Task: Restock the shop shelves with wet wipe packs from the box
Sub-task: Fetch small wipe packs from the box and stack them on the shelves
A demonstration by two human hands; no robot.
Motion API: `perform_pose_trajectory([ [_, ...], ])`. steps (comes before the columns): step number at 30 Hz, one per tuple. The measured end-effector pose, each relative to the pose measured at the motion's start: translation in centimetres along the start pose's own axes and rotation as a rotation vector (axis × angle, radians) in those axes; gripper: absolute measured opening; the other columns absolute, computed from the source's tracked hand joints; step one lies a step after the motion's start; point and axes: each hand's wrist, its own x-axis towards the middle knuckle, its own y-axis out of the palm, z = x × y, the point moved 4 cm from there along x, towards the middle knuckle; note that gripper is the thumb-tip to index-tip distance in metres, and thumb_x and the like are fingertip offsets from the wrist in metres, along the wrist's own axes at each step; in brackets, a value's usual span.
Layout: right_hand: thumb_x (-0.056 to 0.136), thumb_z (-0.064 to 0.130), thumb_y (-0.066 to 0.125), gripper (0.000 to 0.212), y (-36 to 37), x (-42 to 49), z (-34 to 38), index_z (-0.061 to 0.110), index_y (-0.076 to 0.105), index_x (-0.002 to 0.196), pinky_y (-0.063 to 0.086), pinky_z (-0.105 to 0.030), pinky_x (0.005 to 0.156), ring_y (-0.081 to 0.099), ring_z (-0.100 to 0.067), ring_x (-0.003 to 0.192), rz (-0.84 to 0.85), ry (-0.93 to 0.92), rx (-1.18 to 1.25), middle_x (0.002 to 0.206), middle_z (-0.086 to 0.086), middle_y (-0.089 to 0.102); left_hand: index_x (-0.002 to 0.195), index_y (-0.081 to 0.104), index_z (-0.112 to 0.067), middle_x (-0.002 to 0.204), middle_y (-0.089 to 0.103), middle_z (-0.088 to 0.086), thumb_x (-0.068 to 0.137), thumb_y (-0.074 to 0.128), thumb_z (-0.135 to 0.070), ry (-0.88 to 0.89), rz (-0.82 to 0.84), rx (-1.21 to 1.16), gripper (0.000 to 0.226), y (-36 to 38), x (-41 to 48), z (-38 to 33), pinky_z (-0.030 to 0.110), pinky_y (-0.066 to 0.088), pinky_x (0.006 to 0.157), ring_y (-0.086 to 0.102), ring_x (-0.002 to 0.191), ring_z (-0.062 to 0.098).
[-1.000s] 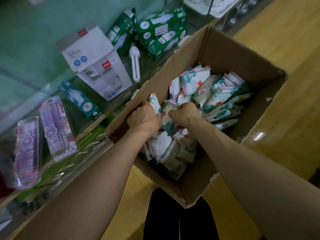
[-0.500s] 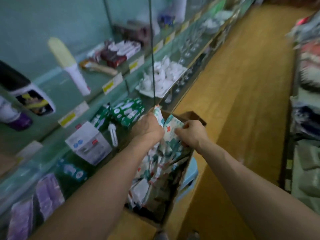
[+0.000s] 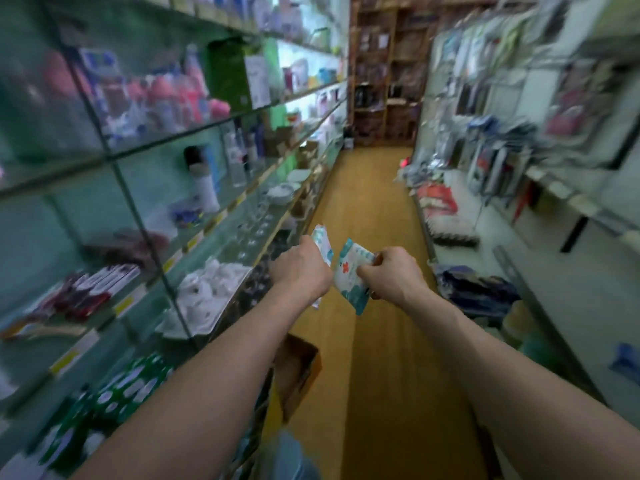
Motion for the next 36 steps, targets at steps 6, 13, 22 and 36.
perform_pose_trajectory([
  [6, 0.082, 0.024, 0.059, 0.016, -12.9, 0.5, -5.0, 0.01, 0.062, 0.075, 0.059, -0.043, 0.069, 0.068, -0.025, 0.073, -0.23, 0.049, 0.009, 0.078, -0.007, 0.068, 0.122, 0.044, -0.01, 0.118, 0.061, 0.012, 0.091, 0.045, -0.015, 0.192, -0.049, -0.03, 0.032, -0.9, -0.1, -13.5, 0.034, 0.039, 0.074, 0.058, 0.107, 0.032],
  [13, 0.085, 0.022, 0.06, 0.021, -24.8, -1.2, -11.1, 0.008, 0.062, 0.07, 0.057, -0.039, 0.065, 0.07, -0.025, 0.074, -0.455, 0.143, 0.004, 0.079, -0.01, 0.069, 0.132, 0.04, -0.009, 0.117, 0.061, 0.012, 0.093, 0.046, -0.02, 0.428, -0.072, -0.079, 0.042, -0.7, -1.8, -27.2, 0.034, 0.037, 0.072, 0.057, 0.106, 0.033],
  [22, 0.086, 0.022, 0.057, 0.015, -34.0, -4.4, -18.7, 0.012, 0.061, 0.074, 0.06, -0.042, 0.071, 0.07, -0.023, 0.072, -0.652, 0.362, -0.043, 0.079, -0.007, 0.066, 0.126, 0.043, -0.008, 0.082, 0.051, 0.005, 0.094, 0.043, -0.013, 0.705, -0.03, -0.162, 0.033, 2.3, -4.3, -40.0, 0.034, 0.037, 0.062, 0.051, 0.077, 0.027],
  [36, 0.088, 0.026, 0.061, 0.022, -41.3, -5.8, -25.9, 0.015, 0.052, 0.073, 0.05, -0.029, 0.06, 0.067, -0.02, 0.071, -1.002, 0.717, -0.008, 0.089, -0.006, 0.066, 0.112, 0.042, -0.012, 0.095, 0.053, 0.005, 0.095, 0.045, -0.023, 1.128, 0.225, -0.409, 0.021, 6.8, -4.8, -54.4, 0.035, 0.041, 0.07, 0.051, 0.084, 0.027],
])
